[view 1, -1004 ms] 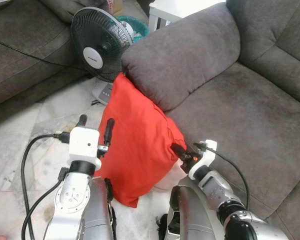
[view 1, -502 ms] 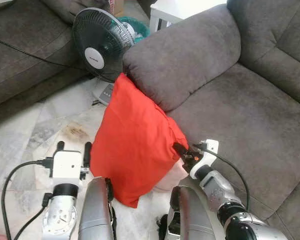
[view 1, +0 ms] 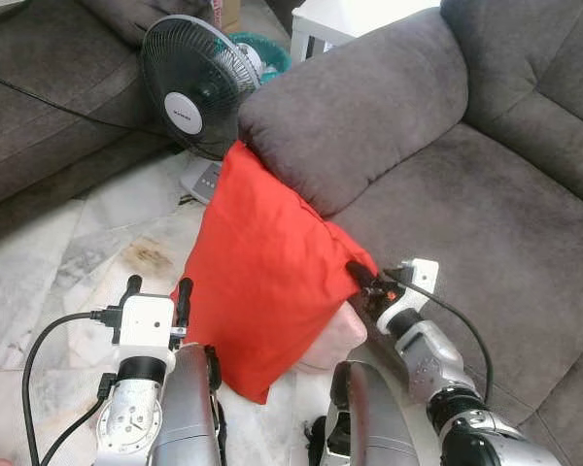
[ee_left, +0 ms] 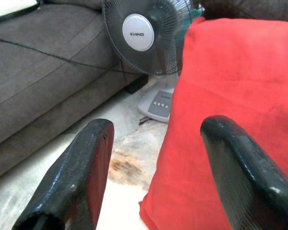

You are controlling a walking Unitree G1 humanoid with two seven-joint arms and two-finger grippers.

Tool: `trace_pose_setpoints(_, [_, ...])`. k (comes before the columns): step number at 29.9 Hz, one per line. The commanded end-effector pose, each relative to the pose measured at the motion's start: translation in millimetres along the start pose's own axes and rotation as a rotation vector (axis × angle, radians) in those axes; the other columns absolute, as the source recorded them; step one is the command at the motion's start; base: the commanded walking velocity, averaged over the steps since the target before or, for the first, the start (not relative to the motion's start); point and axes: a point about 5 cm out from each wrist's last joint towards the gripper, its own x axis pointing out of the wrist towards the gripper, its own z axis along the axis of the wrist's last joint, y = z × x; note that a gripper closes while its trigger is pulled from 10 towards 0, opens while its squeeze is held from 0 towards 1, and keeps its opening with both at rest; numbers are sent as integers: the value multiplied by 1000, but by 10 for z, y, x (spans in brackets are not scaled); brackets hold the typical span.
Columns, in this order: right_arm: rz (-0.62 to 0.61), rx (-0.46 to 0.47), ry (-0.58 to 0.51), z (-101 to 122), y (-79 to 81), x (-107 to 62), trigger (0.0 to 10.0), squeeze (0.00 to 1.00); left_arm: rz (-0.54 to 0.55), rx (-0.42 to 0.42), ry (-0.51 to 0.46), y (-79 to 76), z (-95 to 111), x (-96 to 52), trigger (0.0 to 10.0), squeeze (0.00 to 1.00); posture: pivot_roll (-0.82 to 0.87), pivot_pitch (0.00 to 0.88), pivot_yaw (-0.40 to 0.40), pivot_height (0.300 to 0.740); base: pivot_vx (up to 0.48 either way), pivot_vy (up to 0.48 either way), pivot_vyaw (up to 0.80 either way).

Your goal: Move the pillow to the sofa from floor

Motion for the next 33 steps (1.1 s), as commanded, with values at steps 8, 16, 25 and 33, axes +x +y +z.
trace_pose_setpoints(8, [4,-165,-99,184,-3,-153,10000,0,-10,3,-15,-35,-18,77,10000,0,214,176,-140,584,0,0,0])
trace_pose_setpoints(16, [7,-217,-116,94,123,-266,10000,0,-27,6,-25,-71,-13,127,10000,0,203,168,-116,584,0,0,0])
trace_pose_setpoints(25, [-11,-222,-120,63,239,-238,10000,0,-20,14,-36,-38,2,201,10000,0,205,159,-84,584,0,0,0])
trace_pose_setpoints(33, [-38,-240,-150,156,255,-208,10000,0,-51,16,-52,-73,11,307,10000,0,192,141,-60,584,0,0,0])
